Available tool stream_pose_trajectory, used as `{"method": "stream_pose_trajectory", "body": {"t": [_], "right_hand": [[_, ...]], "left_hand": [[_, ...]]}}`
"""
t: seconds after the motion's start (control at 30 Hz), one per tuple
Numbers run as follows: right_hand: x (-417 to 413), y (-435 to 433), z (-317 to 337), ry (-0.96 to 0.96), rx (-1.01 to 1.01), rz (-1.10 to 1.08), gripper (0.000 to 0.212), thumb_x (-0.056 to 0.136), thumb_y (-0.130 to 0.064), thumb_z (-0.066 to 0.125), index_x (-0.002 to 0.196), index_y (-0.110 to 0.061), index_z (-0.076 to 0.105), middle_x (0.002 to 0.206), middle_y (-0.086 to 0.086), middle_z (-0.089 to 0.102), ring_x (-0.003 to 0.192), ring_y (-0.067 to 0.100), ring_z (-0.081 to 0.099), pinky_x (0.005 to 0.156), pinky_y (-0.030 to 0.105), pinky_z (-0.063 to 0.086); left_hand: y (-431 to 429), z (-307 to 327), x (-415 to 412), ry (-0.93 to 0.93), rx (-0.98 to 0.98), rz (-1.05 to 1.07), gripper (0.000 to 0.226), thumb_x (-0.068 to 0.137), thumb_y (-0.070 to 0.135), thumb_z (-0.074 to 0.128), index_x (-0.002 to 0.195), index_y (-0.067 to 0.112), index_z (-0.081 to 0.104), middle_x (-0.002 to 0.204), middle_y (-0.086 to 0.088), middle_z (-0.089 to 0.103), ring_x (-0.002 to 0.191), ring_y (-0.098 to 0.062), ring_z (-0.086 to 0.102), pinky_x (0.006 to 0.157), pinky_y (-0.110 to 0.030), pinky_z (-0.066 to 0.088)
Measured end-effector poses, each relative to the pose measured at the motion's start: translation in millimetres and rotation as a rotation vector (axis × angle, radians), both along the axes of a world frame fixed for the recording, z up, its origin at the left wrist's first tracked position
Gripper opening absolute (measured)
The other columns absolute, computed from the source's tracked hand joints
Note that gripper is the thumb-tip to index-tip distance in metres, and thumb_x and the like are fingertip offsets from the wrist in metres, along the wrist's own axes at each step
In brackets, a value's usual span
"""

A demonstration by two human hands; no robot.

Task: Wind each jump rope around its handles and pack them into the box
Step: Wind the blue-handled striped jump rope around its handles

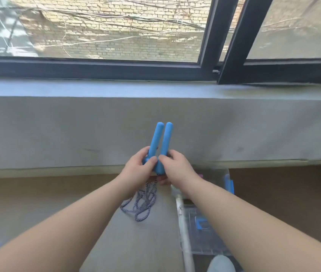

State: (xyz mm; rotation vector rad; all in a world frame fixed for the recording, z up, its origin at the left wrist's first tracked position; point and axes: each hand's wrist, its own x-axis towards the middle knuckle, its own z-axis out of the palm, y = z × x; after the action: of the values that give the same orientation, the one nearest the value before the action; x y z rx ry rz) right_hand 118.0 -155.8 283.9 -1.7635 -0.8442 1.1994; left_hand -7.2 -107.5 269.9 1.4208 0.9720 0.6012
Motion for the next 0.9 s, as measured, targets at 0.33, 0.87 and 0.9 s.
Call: {"method": "stream_pose_trajectory", "body": {"t": [0.33,0.87,0.9], "right_hand": [[-10,-53,66,0.277,0.103,0.020,0.023,0.104,-0.023,0.051,0.121,-0.012,0.062,0.115,0.012,0.072,0.081,0.042,0.076,0.073,0.046,0.064],[13,-53,43,-0.643,0.160,0.022,0.108,0.083,-0.015,0.063,0.157,-0.036,-0.013,0.159,-0.012,0.001,0.125,0.026,0.052,0.102,0.045,0.046],[16,-52,44,-0.699,0.193,0.034,0.116,0.079,-0.012,0.066,0.155,-0.040,-0.018,0.161,-0.014,-0.009,0.131,0.027,0.046,0.102,0.045,0.046]], "left_hand": [[-30,53,-6,0.074,0.156,-0.024,0.034,0.102,0.038,0.045,0.136,0.045,0.044,0.098,0.007,0.069,0.079,-0.001,0.066,0.071,-0.027,0.050],[-15,71,-18,0.218,0.140,0.066,0.017,0.094,0.029,0.052,0.102,0.035,0.065,0.072,0.005,0.056,0.043,-0.009,0.045,0.041,-0.022,0.036],[-13,71,-20,0.229,0.139,0.041,0.016,0.093,0.028,0.054,0.101,0.034,0.067,0.068,0.006,0.054,0.044,-0.010,0.044,0.041,-0.022,0.036]]}}
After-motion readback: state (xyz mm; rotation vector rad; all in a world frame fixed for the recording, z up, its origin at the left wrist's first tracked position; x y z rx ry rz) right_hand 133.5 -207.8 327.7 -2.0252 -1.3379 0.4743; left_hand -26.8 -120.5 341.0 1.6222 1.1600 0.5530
